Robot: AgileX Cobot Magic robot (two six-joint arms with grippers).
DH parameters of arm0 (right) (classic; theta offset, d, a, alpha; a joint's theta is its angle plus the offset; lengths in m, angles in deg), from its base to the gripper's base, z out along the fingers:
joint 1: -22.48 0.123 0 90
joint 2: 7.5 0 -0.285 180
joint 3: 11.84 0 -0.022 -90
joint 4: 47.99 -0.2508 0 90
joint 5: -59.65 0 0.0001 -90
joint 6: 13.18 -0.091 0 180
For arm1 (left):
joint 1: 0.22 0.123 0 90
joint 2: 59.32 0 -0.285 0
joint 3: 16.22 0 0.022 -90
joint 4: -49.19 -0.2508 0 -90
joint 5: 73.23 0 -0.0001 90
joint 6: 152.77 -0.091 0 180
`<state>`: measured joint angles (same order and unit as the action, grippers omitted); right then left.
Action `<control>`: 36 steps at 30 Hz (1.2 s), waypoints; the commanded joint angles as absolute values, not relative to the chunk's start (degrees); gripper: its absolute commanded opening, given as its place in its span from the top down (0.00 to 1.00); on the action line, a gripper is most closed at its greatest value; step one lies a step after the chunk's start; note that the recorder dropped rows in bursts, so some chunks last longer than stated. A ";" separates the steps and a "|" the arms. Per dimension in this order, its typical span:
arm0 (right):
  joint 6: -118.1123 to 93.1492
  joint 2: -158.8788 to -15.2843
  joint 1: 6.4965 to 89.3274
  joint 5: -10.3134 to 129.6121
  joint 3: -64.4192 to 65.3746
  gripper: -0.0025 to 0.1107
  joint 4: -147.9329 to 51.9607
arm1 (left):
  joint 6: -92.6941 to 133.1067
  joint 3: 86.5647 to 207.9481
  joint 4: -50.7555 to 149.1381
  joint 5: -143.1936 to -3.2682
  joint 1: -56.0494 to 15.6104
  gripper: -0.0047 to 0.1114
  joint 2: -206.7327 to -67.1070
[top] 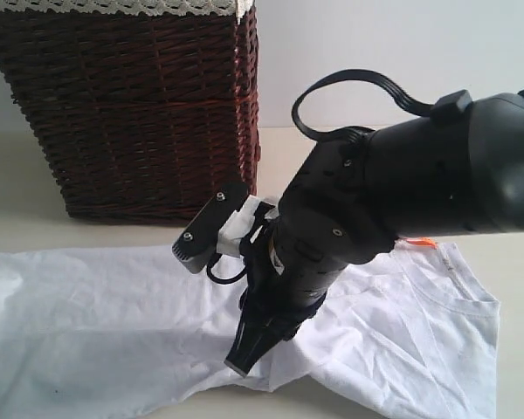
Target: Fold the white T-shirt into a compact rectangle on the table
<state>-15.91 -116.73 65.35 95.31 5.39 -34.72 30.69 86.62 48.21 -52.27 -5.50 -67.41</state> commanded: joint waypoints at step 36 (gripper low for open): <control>-31.15 -128.34 27.47 100.31 10.75 0.98 -23.34 | 30.67 86.56 48.13 -52.95 -5.33 0.96 -67.11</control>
